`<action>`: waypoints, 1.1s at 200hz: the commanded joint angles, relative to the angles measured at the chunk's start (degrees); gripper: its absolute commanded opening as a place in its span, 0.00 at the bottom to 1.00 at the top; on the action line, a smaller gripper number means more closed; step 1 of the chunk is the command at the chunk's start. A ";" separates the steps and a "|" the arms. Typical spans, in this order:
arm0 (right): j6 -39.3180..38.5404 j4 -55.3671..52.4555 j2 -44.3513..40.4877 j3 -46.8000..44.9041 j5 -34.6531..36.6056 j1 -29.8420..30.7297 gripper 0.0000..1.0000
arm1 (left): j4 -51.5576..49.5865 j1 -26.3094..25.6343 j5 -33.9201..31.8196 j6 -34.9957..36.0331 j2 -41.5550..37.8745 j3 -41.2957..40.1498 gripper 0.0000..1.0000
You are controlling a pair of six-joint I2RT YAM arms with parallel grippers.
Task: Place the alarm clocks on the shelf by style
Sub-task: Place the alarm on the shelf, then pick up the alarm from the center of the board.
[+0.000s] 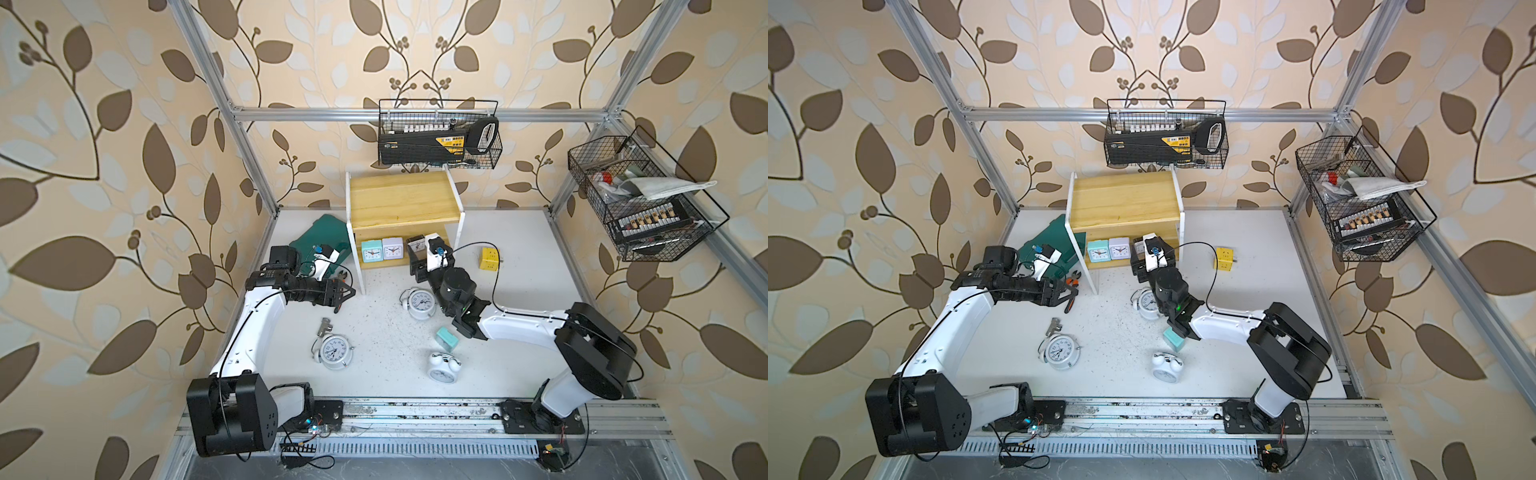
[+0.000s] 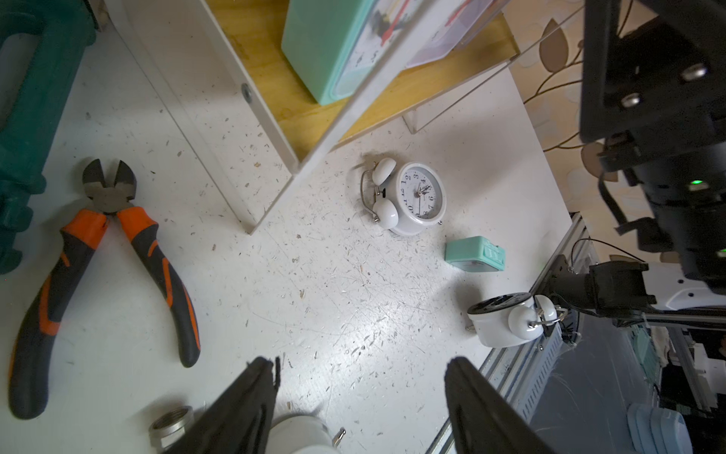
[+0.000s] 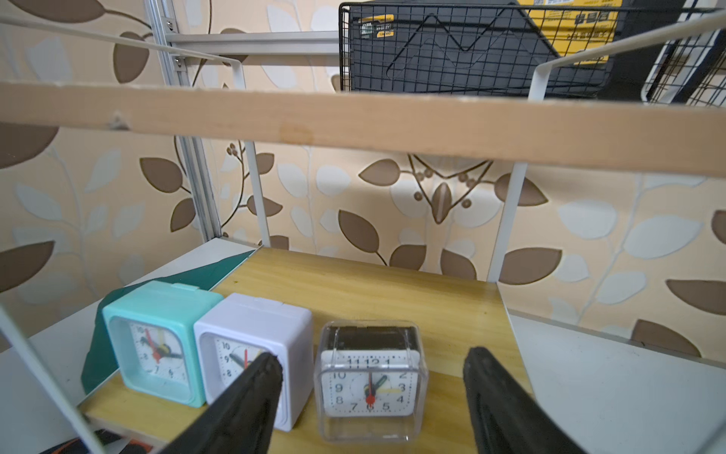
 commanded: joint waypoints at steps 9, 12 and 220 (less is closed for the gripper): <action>5.84 -18.19 -5.51 -0.53 -4.50 0.28 0.76 | -1.44 0.15 -1.78 1.98 -0.53 1.14 0.72; 6.27 -19.46 -5.99 -0.46 -4.99 0.27 0.76 | -1.51 0.16 -1.81 1.98 -0.46 1.14 0.72; 23.60 -81.58 -11.20 11.09 -23.91 -1.25 0.88 | -5.53 -2.11 -2.02 4.42 2.59 2.90 0.72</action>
